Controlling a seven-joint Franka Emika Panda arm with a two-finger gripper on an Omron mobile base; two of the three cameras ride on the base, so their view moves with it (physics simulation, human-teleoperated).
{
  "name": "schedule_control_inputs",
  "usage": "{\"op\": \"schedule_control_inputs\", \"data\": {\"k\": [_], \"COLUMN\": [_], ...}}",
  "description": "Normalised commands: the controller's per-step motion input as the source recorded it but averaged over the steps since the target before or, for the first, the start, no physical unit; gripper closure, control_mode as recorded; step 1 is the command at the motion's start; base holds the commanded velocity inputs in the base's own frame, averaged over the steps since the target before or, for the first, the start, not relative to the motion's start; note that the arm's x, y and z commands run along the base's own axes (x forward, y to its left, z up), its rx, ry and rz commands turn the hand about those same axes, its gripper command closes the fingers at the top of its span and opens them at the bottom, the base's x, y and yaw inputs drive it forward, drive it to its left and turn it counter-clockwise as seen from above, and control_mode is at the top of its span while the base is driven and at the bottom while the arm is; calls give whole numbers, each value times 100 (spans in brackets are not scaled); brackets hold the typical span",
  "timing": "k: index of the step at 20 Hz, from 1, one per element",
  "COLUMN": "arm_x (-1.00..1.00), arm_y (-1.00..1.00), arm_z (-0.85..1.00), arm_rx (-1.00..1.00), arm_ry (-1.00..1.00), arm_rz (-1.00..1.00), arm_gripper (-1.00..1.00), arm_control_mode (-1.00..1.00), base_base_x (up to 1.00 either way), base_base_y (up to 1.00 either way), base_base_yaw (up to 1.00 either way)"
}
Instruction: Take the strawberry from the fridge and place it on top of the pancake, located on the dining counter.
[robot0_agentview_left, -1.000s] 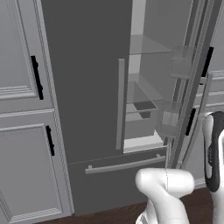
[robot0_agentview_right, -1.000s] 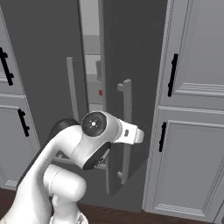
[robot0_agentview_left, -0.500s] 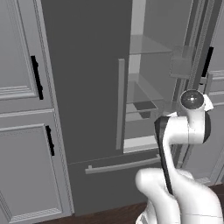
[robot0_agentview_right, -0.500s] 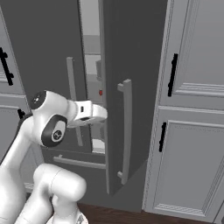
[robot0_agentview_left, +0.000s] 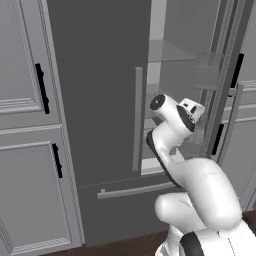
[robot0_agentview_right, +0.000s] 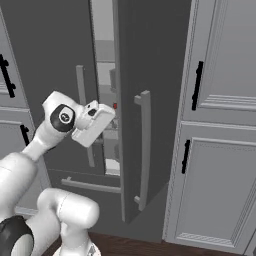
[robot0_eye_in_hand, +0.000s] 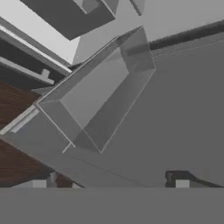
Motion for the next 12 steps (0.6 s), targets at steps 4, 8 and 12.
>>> {"op": "schedule_control_inputs", "data": {"k": [4,8,12], "arm_x": [54,3,-11], "arm_y": [-52,-72,-71], "arm_z": [-8,0,-2], "arm_rx": [-25,-21,-17], "arm_ry": [50,43,38], "arm_rz": [0,0,0], "arm_gripper": [-100,-100,-100], "arm_control_mode": [-100,-100,-100], "base_base_x": [0,0,0], "base_base_y": [0,0,0], "base_base_yaw": [0,0,0]}}
